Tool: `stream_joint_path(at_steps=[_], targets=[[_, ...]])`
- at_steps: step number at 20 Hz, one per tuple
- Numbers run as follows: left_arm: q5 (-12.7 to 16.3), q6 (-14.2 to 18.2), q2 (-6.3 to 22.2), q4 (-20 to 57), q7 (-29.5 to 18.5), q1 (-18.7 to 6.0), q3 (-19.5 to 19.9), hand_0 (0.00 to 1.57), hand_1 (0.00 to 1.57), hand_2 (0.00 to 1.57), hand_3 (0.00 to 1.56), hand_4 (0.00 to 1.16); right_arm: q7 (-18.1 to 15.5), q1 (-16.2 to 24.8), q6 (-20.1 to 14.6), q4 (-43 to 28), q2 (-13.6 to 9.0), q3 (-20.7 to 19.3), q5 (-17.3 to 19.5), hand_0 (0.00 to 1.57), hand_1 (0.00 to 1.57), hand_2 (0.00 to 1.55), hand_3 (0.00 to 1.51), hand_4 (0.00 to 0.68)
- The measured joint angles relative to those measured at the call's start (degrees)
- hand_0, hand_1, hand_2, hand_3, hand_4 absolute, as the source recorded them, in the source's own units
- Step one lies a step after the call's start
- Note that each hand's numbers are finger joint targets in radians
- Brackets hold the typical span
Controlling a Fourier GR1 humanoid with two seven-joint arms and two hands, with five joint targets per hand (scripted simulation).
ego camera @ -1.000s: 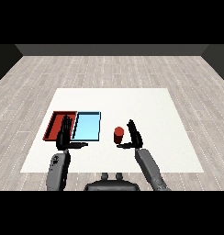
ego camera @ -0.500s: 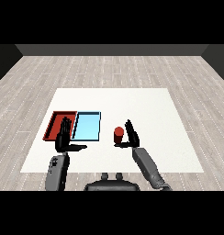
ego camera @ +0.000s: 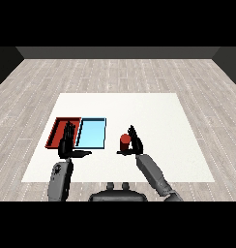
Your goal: Pick the red can and put it in the red box
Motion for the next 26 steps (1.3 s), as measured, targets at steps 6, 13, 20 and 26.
stream_joint_path(at_steps=[6,13,20,26], targets=[[-1.20,0.70,-0.53,-0.21,-0.10,0.04,-0.93,0.00,0.00,0.00,0.00,0.00,-0.60,-1.57,-0.99,0.94,-0.01,3.29,-3.56,0.00,0.00,0.00,0.00,0.000],[-1.99,1.34,-0.98,-2.21,0.32,1.87,-1.90,0.00,0.00,0.00,0.00,0.00,-0.06,-3.97,-2.02,1.86,-0.05,4.92,-6.33,0.00,0.00,0.00,0.00,0.000],[-1.22,0.88,-0.75,-1.90,0.33,1.58,-1.25,0.00,0.00,0.00,0.00,0.00,2.20,-4.47,-6.85,1.71,-0.03,6.58,-5.10,0.00,0.00,0.00,0.00,0.000],[-1.77,1.32,-0.67,-2.20,1.10,1.33,-1.43,0.00,0.00,0.00,0.00,0.00,5.15,-6.61,-14.26,3.80,-0.40,7.51,-6.22,1.57,1.57,1.50,1.45,0.574]])
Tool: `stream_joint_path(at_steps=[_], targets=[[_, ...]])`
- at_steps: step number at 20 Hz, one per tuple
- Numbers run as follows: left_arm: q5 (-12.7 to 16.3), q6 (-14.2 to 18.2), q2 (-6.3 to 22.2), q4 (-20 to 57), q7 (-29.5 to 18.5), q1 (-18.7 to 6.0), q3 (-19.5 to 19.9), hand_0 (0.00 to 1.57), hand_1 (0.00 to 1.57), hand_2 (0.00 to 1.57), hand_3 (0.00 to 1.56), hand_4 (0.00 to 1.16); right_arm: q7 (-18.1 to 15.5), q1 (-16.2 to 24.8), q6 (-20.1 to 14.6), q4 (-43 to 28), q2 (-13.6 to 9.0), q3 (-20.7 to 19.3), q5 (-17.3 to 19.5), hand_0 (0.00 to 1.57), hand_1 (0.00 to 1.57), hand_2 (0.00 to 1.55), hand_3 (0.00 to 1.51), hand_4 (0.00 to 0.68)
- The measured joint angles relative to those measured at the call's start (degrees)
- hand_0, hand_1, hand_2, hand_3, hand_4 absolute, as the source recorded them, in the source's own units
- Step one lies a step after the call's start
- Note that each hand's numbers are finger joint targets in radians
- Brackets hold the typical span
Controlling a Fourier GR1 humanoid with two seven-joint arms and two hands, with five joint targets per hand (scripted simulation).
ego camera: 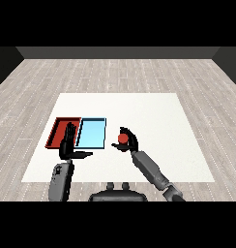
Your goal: Pick the red can and put it in the red box
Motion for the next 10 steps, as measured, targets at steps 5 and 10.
stream_joint_path(at_steps=[5,10], targets=[[-0.44,-0.04,-0.13,0.69,-1.06,0.07,-0.21,0.00,0.00,0.00,0.00,0.00,3.05,-0.78,-2.52,2.05,0.26,-0.80,2.47,1.57,1.57,1.49,1.43,0.570],[-0.67,0.54,-0.36,1.90,-1.26,-1.21,-0.06,0.00,0.00,0.00,0.00,0.00,5.54,-2.22,-3.82,3.01,-0.05,-1.80,3.33,1.57,1.57,1.49,1.43,0.577]])
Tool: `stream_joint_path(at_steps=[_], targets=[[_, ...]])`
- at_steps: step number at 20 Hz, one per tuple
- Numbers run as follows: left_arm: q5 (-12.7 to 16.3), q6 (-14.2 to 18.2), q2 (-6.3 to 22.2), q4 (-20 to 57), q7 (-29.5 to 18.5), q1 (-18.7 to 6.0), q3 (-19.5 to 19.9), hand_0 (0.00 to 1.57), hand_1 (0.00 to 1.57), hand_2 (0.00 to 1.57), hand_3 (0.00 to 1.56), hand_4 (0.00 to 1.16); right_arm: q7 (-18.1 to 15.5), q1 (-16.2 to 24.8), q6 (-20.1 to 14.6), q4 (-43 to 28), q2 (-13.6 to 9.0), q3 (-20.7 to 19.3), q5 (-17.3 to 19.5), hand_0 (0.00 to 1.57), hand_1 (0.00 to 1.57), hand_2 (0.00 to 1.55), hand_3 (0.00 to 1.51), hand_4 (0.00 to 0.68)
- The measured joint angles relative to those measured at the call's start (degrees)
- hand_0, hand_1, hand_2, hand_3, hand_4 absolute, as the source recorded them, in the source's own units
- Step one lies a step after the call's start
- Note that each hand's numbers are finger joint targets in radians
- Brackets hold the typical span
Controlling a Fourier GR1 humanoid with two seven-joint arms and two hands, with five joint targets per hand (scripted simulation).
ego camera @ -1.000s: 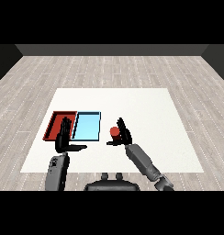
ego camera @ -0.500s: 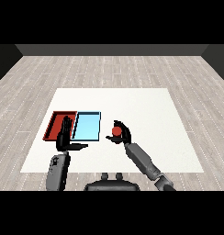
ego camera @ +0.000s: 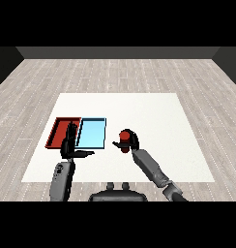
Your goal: Pick the red can and put it in the red box
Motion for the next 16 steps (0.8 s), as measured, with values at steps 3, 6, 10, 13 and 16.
stream_joint_path(at_steps=[3,6,10,13,16], targets=[[0.43,0.25,0.24,0.35,1.15,-1.52,0.52,0.00,0.00,0.00,0.00,0.00,0.54,-0.99,0.07,1.02,0.23,-0.55,0.18,1.57,1.57,1.49,1.43,0.582],[0.06,0.60,0.20,-1.44,1.24,-0.07,0.22,0.00,0.00,0.00,0.00,0.00,-0.45,-1.12,-0.26,1.56,0.34,-0.68,0.25,1.57,1.57,1.49,1.43,0.582],[0.10,-0.16,0.28,-2.77,0.81,1.89,-0.33,0.00,0.00,0.00,0.00,0.00,1.02,-0.05,-0.64,-1.59,-0.11,-0.90,1.91,1.57,1.57,1.48,1.41,0.589],[-0.51,-0.27,0.69,-0.96,-0.85,1.40,0.08,0.00,0.00,0.00,0.00,0.00,2.21,0.86,-1.99,-5.74,-0.07,-0.93,3.86,1.57,1.57,1.48,1.41,0.604],[-0.24,-0.94,0.95,-0.65,-1.37,1.05,0.13,0.00,0.00,0.00,0.00,0.00,4.86,2.34,-2.62,-12.17,-2.27,-1.10,5.94,1.57,1.57,1.47,1.40,0.613]])
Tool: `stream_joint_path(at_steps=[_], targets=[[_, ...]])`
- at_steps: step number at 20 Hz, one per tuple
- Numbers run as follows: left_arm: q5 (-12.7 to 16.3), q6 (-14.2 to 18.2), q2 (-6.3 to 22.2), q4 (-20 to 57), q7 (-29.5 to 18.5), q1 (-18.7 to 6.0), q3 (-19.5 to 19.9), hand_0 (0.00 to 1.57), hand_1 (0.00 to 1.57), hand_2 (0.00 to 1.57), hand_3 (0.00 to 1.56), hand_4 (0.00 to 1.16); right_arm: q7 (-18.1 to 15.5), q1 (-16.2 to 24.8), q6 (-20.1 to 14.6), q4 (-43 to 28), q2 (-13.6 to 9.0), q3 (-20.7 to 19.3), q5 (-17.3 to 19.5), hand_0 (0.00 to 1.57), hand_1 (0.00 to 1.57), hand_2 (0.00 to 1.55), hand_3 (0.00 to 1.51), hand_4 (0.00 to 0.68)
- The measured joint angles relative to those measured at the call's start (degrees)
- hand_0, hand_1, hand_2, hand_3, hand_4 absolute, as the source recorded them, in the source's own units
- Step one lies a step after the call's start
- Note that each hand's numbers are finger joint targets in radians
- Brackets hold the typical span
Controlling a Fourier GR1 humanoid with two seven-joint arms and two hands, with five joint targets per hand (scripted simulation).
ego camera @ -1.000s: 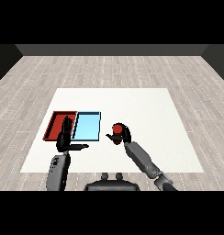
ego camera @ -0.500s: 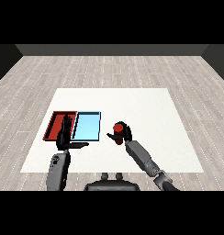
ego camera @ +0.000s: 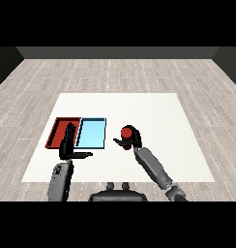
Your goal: Pick the red can and put it in the red box
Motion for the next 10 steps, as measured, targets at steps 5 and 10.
stream_joint_path(at_steps=[5,10], targets=[[-0.85,0.11,-0.31,-0.83,1.41,-0.38,-1.38,0.00,0.00,0.00,0.00,0.00,3.85,3.19,-1.73,-10.58,-2.85,0.21,4.10,1.57,1.57,1.47,1.40,0.610],[-1.01,-0.54,-1.38,-1.72,4.24,-1.48,-3.86,0.00,0.00,0.00,0.00,0.00,6.11,5.03,-2.70,-18.62,-5.16,-0.89,7.37,1.52,1.52,1.45,1.40,0.600]])
